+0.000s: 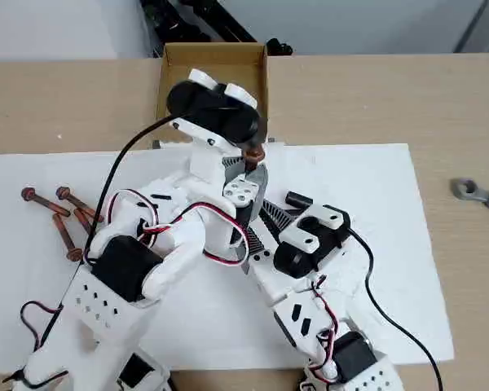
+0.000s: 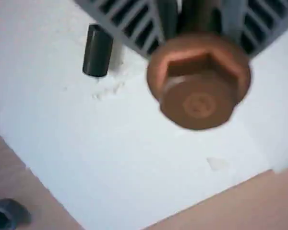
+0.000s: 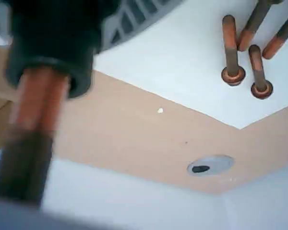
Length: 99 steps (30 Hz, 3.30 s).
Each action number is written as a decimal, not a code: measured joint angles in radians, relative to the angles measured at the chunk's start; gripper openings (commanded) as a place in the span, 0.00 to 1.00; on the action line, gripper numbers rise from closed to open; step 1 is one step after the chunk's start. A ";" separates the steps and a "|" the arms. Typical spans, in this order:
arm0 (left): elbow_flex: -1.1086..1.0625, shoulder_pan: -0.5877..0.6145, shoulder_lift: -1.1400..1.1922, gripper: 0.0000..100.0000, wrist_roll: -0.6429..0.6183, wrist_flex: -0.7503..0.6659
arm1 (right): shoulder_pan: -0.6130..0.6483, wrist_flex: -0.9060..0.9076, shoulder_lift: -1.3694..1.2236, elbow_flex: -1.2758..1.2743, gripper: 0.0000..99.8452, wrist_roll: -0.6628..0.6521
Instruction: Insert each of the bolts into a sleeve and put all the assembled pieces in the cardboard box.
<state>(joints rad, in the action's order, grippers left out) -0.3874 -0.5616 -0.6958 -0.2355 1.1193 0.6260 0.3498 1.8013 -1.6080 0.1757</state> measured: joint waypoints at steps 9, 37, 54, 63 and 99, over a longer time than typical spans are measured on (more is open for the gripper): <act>-0.023 -0.003 0.002 0.04 0.000 0.025 | -0.003 0.000 -0.002 -0.002 0.00 0.000; 0.368 -0.002 0.170 0.11 0.057 0.462 | -0.006 0.000 -0.057 0.074 0.00 -0.003; 0.416 0.457 0.190 0.01 0.126 0.485 | -0.118 -0.084 -0.982 0.744 0.00 -0.012; 0.414 0.703 0.190 0.01 0.123 0.551 | -0.164 -0.118 -1.471 1.143 0.00 -0.012; 0.313 0.760 0.190 0.01 0.124 0.552 | -0.273 -0.120 -2.378 1.884 0.14 0.080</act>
<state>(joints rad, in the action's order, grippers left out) -0.0744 0.1979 -0.5056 -0.1112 1.6717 0.3529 0.2302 -0.5769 0.2762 0.2555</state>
